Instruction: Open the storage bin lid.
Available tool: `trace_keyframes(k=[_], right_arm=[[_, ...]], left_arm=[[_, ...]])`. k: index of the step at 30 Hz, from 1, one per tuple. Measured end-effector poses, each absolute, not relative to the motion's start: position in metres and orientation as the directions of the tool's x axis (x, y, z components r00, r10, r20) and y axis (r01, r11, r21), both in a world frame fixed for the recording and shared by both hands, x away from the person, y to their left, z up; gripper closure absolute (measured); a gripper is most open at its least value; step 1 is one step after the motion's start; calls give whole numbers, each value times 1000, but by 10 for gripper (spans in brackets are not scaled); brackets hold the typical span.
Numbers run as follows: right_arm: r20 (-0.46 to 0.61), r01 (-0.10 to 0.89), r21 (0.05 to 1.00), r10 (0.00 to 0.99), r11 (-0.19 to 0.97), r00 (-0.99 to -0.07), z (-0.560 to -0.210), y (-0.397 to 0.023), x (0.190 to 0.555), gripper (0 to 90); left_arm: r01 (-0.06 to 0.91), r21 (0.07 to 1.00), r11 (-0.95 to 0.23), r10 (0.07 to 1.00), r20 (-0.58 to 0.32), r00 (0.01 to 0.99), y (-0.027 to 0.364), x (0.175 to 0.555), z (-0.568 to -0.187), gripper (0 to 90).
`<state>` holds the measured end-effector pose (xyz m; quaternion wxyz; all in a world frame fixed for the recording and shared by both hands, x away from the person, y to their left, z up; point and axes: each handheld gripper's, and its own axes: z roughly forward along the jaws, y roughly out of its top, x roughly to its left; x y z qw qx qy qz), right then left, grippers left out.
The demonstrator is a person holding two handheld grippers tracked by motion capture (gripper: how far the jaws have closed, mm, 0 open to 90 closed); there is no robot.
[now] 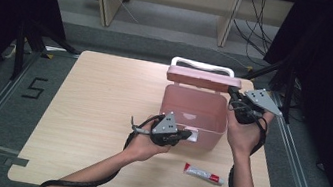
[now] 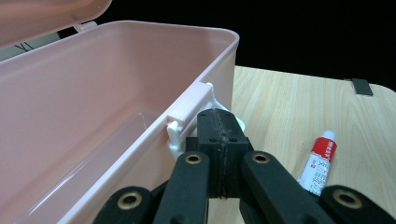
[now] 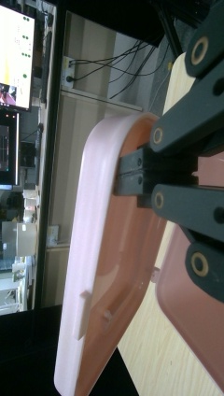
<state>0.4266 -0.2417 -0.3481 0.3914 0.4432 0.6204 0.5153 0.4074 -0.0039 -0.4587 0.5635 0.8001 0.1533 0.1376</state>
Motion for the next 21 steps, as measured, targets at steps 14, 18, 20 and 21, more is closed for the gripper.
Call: trace_keyframes(k=[14, 18, 20, 21], right_arm=[[-33, 136, 988, 959, 73, -280, -343, -241, 439, 900], [-22, 145, 987, 961, 65, -277, -342, -240, 442, 900], [-25, 140, 988, 962, 65, -272, -341, -240, 443, 900], [-36, 131, 989, 961, 75, -275, -341, -240, 445, 900]], left_arm=[[94, 943, -320, 398, 44, 916, -4, 408, -458, 898], [94, 943, -320, 398, 44, 917, -4, 408, -458, 898], [94, 942, -322, 397, 44, 917, -4, 408, -458, 898], [93, 942, -323, 396, 45, 917, -4, 408, -458, 897]])
